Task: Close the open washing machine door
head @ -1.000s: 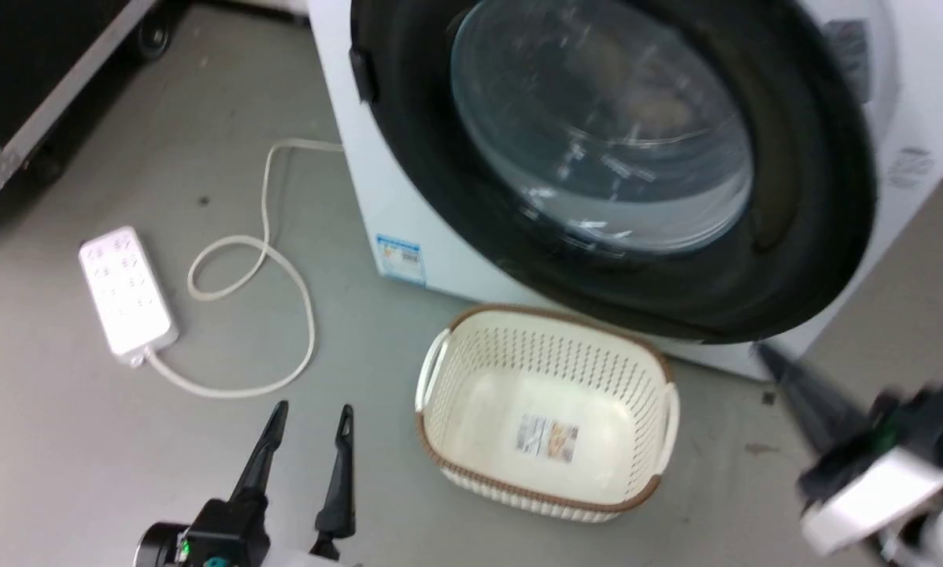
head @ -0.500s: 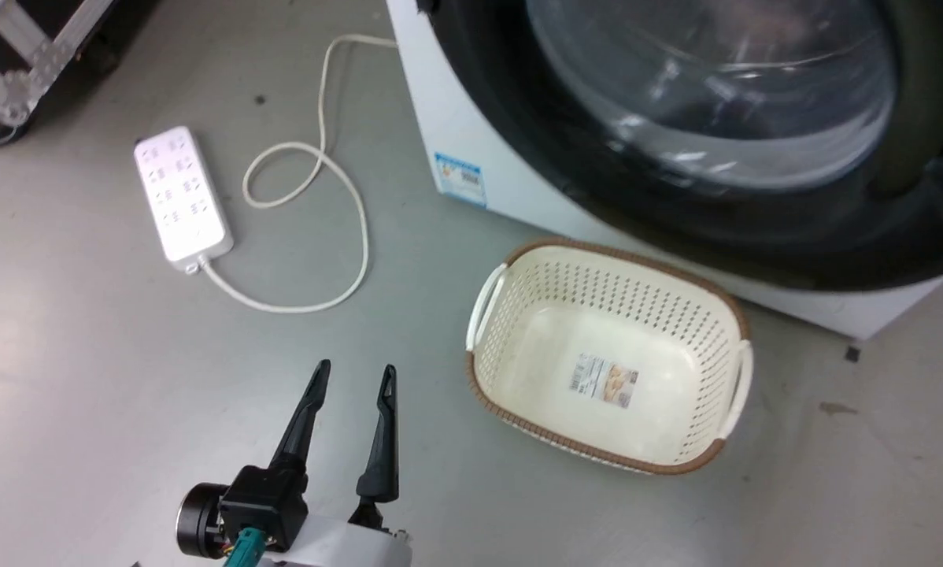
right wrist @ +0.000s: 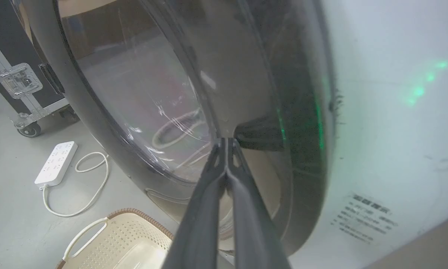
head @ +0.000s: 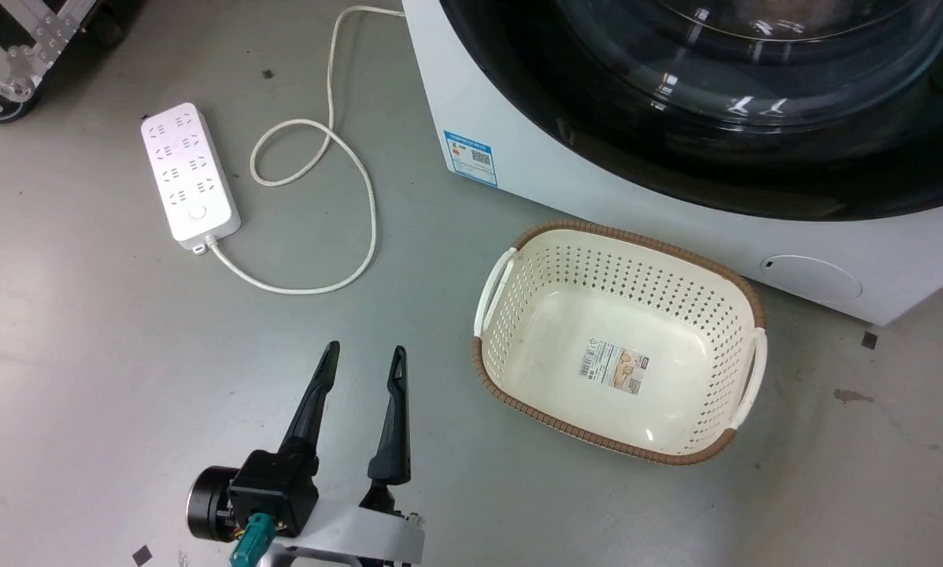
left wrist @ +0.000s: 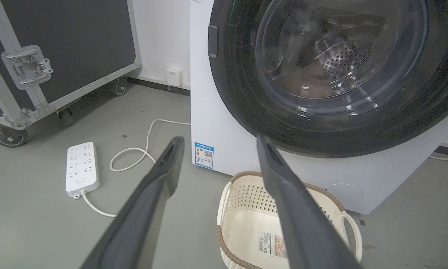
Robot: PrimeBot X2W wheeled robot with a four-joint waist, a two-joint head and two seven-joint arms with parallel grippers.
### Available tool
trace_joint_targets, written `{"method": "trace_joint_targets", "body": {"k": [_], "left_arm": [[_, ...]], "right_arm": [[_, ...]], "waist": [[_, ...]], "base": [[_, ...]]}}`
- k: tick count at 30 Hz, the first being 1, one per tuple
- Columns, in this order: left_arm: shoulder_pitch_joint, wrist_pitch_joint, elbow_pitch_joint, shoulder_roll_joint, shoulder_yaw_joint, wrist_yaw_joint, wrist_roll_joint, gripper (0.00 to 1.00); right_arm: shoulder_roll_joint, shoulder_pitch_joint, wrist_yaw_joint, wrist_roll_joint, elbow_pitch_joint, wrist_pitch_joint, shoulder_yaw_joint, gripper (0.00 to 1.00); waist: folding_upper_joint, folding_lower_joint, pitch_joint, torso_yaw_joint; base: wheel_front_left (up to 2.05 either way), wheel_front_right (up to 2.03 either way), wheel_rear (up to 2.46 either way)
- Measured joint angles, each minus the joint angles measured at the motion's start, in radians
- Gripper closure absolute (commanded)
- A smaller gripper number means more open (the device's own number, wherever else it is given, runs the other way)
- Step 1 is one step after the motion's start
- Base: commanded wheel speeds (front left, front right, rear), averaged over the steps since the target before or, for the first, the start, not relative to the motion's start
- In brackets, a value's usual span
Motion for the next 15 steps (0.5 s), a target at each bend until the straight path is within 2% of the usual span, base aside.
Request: {"method": "trace_joint_targets", "body": {"k": [5,6,7,8,12,15], "left_arm": [[-0.010,0.000,0.007,0.000,-0.004,0.004,-0.004,0.00],[-0.011,0.000,0.015,0.000,0.001,0.002,-0.005,0.00],[-0.011,0.000,0.015,0.000,0.001,0.002,-0.005,0.00],[-0.010,0.000,0.025,0.000,0.012,-0.008,-0.005,0.00],[-0.006,0.000,0.047,-0.001,0.037,-0.026,-0.005,0.00],[0.015,0.000,0.073,0.000,0.077,-0.064,-0.004,0.00]], "right_arm": [[0.040,-0.017,-0.001,0.007,0.061,-0.037,0.015,1.00],[0.054,-0.013,-0.005,0.014,0.065,-0.068,0.035,0.66],[0.054,-0.013,-0.005,0.014,0.065,-0.068,0.035,0.00],[0.066,0.002,-0.010,0.016,0.062,-0.107,0.052,0.00],[0.092,0.067,-0.010,0.021,0.040,-0.148,0.069,0.00],[0.117,0.189,-0.010,0.001,-0.021,-0.178,0.061,0.00]], "waist": [[0.0000,0.0000,-0.020,-0.014],[0.0000,0.0000,-0.039,-0.021],[0.0000,0.0000,-0.039,-0.021],[-0.0001,0.0000,-0.063,-0.032],[0.0000,0.0000,-0.106,-0.052],[0.0000,-0.0002,-0.170,-0.086]], "base": [[0.00,0.00,0.00],[0.00,0.00,0.00],[0.00,0.00,0.00],[0.00,0.00,0.00],[0.00,0.00,0.00],[0.00,0.00,0.00]]}}
